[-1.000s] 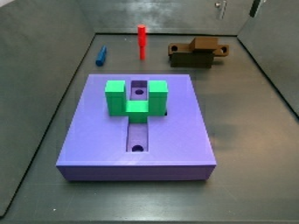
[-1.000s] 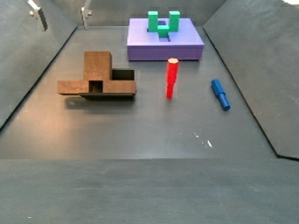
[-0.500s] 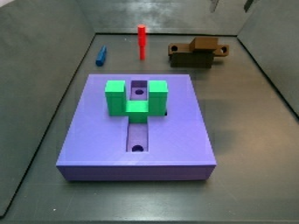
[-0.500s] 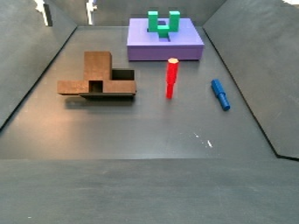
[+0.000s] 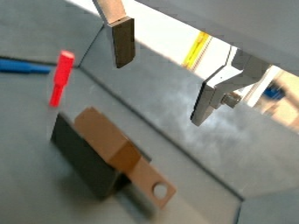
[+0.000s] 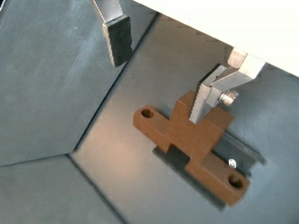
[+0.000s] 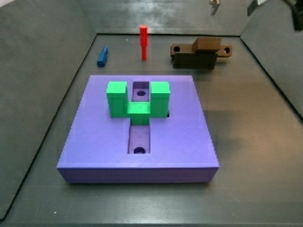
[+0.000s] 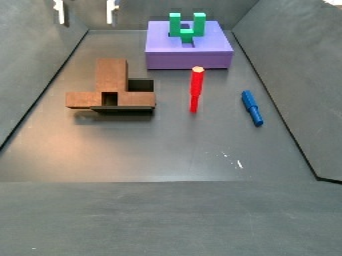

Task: Pick up the brown object. Move up. Place the brown object on the fixture. Regrasp the brown object. Move to above the board. Insert the brown object.
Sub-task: Regrasp the brown object.

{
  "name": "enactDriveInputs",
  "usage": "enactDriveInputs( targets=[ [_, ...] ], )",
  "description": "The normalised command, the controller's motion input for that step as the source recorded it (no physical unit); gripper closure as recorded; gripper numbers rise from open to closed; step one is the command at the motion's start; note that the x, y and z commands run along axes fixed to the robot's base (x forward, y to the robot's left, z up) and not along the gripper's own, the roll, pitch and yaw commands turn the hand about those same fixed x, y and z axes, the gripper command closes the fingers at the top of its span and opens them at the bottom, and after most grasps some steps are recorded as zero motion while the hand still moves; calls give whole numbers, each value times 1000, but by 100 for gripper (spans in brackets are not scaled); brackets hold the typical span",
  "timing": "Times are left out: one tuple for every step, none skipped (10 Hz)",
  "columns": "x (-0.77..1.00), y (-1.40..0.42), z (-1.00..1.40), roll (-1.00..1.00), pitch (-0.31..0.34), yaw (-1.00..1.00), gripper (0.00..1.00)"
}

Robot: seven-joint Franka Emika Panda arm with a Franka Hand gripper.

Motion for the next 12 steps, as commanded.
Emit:
enactDriveInputs(
  targets=[
    [-160,-63,-306,666,154,-97,0],
    [-180,0,-334,546,120,-14,0],
    [-180,26,-649,40,197,0,0],
    [-160,69,-534,9,197,0,0],
    [-89,40,-403,0,151,0,0],
    [-9,40,-306,0,134,0,0],
    [-23,60,-289,0,109,0,0],
    [-6,51,-340,0,103,0,0],
    [-9,29,-409,-60,83,11,0],
    [-26,31,-397,-100,71,20,0],
    [-51,29,-394,-109,66,23,0],
    [-6,57,-346,-106,66,20,0]
  ],
)
